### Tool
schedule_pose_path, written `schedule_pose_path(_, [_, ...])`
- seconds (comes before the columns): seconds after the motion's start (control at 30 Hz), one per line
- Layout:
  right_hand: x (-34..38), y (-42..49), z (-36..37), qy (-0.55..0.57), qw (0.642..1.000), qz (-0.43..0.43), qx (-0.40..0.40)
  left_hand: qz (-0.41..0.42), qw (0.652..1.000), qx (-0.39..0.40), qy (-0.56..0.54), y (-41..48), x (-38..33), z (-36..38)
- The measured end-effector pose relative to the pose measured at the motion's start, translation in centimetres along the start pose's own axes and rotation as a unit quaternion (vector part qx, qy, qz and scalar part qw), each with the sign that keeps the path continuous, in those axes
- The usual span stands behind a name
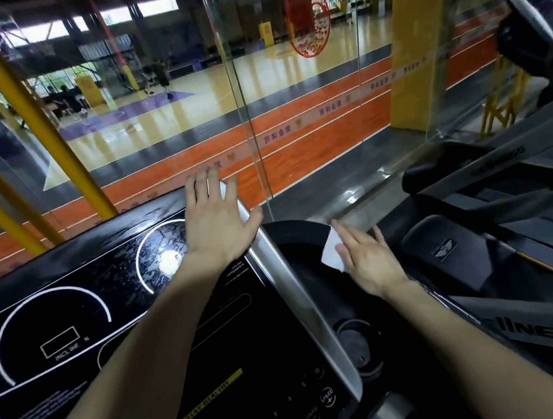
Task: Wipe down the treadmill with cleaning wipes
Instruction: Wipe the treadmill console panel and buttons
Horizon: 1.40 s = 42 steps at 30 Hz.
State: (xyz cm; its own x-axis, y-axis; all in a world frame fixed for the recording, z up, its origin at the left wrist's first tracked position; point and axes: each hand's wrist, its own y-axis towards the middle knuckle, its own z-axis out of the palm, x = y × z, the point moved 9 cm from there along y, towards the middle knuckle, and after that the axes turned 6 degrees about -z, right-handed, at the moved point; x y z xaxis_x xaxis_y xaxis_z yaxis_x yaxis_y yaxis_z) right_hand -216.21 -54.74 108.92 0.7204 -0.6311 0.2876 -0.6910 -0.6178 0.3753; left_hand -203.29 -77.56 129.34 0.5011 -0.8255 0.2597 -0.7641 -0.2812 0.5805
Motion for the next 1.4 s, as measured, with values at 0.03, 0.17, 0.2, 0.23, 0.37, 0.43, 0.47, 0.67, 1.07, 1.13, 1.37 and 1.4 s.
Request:
schedule_pose_path(0.03, [1.4, 1.1, 0.0, -0.007, 1.000, -0.006, 0.000, 0.000, 1.000, -0.004, 0.002, -0.1, -0.1, -0.1])
schedule_pose_path(0.17, [10.5, 7.9, 0.6, -0.025, 0.990, -0.133, 0.025, -0.003, 1.000, -0.013, 0.001, -0.2, -0.3, -0.5])
schedule_pose_path(0.2, [12.2, 8.8, 1.0, -0.029, 0.986, -0.163, 0.037, -0.007, 1.000, -0.013, -0.002, -0.2, -0.2, -0.5])
schedule_pose_path(0.23, [13.1, 9.1, 1.2, -0.034, 0.982, -0.181, 0.043, -0.010, 1.000, -0.015, -0.005, -0.2, -0.2, -0.4])
schedule_pose_path(0.37, [7.8, 5.7, 0.6, -0.042, 0.990, -0.136, 0.009, -0.018, 1.000, -0.015, 0.000, -0.1, -0.2, -0.4])
schedule_pose_path(0.43, [1.9, 1.6, 0.3, -0.035, 0.998, -0.053, 0.009, -0.026, 1.000, -0.007, 0.008, -0.1, -0.3, -0.3])
schedule_pose_path(0.47, [-0.7, -1.0, 0.3, -0.032, 0.999, -0.011, 0.013, -0.031, 0.999, 0.000, 0.010, -0.3, -0.4, -0.2])
schedule_pose_path(0.67, [-8.2, -18.1, -0.1, -0.107, 0.980, 0.166, -0.011, -0.035, 0.999, 0.017, -0.007, -2.4, -3.2, -0.4])
schedule_pose_path(1.07, [-8.9, -23.2, -1.3, -0.098, 0.961, 0.260, 0.011, 0.179, 0.979, 0.054, 0.085, -12.4, -14.5, 0.7])
schedule_pose_path(1.13, [-8.2, -19.6, -2.0, -0.075, 0.972, 0.225, 0.001, 0.184, 0.979, 0.059, 0.069, -12.5, -14.6, 0.8])
schedule_pose_path(1.37, [-2.9, -10.3, -7.4, -0.032, 0.990, 0.109, -0.085, 0.133, 0.984, 0.014, -0.114, -13.9, -10.9, -0.2])
schedule_pose_path(1.4, [-1.1, -9.0, -8.0, -0.008, 0.992, 0.086, -0.092, 0.117, 0.984, -0.001, -0.132, -14.2, -10.0, -0.6])
